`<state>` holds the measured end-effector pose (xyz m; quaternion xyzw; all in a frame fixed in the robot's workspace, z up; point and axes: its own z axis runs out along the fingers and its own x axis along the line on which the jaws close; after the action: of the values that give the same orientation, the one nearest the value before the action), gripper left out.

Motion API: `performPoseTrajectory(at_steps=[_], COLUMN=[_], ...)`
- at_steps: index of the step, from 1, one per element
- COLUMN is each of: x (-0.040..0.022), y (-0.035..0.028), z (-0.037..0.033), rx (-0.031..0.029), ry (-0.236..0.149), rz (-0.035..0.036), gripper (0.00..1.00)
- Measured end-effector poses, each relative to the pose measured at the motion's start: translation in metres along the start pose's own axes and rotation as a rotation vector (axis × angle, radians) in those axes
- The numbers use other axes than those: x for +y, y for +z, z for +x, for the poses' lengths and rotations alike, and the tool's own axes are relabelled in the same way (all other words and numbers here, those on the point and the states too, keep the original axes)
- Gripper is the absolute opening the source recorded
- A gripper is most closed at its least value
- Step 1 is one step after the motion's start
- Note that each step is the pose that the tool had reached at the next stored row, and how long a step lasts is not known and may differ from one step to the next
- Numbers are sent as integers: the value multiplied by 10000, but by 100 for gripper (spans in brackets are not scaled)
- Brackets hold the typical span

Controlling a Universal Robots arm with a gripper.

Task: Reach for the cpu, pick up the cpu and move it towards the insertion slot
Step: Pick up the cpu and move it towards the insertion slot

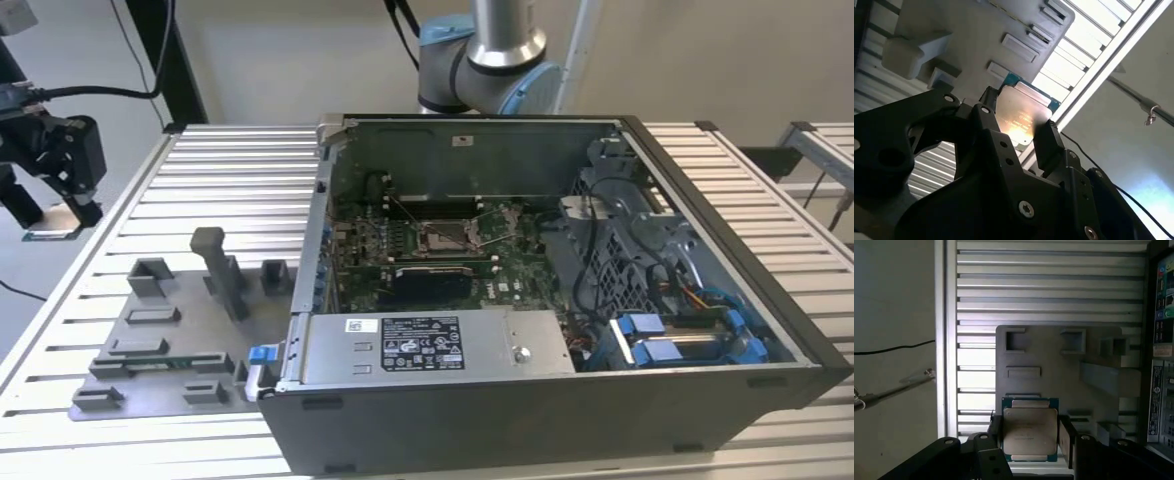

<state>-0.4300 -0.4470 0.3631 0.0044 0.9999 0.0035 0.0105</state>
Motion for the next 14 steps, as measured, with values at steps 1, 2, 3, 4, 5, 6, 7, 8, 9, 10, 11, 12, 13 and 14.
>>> performPoseTrajectory(at_steps=[1,2,3,4,5,6,7,8,9,10,11,12,13,14], x=[0,0,0,0,0,0,1,1,2,2,2,2,1,2], y=[-13,-28,-45,-63,-84,-111,-142,-175,-205,-230,-245,-252,-261,-272], z=[0,0,-1,-1,-2,-2,-2,-3,-3,-3,-3,-3,-3,-4], rx=[0,0,0,-1,0,-1,0,0,-1,-2,-1,-3,-4,-3], ry=[1,1,1,1,1,0,1,0,-2,-4,-4,-4,-4,-4], rz=[0,0,0,-1,0,-1,0,0,-1,-1,0,-2,-1,0], gripper=[0,0,0,0,0,0,0,0,0,0,0,0,0,0])
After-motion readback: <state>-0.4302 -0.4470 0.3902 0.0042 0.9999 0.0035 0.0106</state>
